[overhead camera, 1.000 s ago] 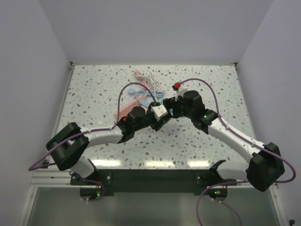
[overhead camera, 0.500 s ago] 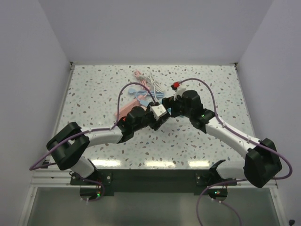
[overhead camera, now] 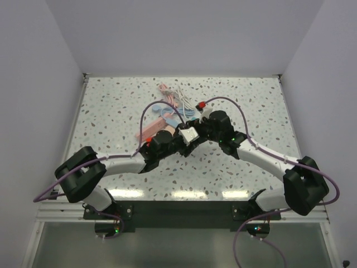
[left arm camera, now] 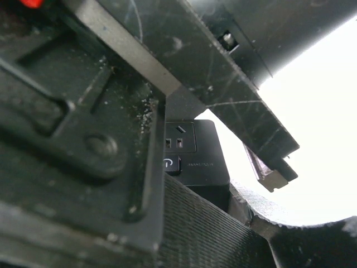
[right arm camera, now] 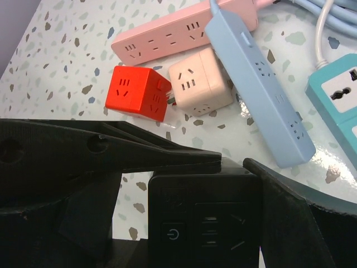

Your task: Insert the plug

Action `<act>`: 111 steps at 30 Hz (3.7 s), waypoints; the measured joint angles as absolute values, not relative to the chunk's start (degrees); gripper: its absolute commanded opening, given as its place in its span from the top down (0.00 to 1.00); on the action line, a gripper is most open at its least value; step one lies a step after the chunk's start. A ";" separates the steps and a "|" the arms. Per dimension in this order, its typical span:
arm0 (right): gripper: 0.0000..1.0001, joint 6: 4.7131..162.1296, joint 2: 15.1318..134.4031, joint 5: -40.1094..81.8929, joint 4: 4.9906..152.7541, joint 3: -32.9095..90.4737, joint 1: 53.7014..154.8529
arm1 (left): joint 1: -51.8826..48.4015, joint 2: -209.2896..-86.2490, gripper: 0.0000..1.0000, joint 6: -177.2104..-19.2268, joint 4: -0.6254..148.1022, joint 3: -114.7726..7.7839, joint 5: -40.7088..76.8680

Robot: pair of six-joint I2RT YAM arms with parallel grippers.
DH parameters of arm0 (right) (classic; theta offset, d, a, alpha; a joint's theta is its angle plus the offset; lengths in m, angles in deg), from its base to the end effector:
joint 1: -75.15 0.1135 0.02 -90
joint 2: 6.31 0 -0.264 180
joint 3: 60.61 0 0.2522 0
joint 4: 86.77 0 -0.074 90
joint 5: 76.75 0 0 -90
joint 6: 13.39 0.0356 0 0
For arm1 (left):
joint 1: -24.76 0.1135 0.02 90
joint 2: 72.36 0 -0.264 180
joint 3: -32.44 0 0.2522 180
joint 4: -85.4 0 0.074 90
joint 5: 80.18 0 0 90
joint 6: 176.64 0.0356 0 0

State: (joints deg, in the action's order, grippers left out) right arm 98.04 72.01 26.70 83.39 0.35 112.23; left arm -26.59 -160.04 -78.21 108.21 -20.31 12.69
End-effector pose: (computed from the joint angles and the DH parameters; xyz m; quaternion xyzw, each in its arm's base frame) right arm 0.2374 0.1898 0.2471 -0.1759 0.8315 0.3401 0.4026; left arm 0.2005 -0.2535 0.2099 0.4011 0.6663 -0.2480 0.5776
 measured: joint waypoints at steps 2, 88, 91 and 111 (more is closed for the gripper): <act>0.07 97.95 71.90 26.70 83.35 0.33 112.23 | -26.70 -159.93 1.00 -78.08 108.17 -20.31 12.32; 1.00 70.37 89.02 32.26 64.83 18.07 96.30 | -13.83 -147.87 0.11 -77.03 106.49 -16.11 41.11; 1.00 70.26 89.13 32.21 64.83 18.21 96.30 | -13.81 -147.65 0.11 -77.03 106.25 -16.09 41.08; 1.00 88.57 89.13 12.69 65.82 18.69 96.62 | -13.48 -145.51 0.10 -78.61 106.22 -14.54 33.59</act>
State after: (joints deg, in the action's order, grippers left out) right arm 88.57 89.13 12.69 65.82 18.69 96.62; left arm -13.48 -145.51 -78.61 106.22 -14.54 33.59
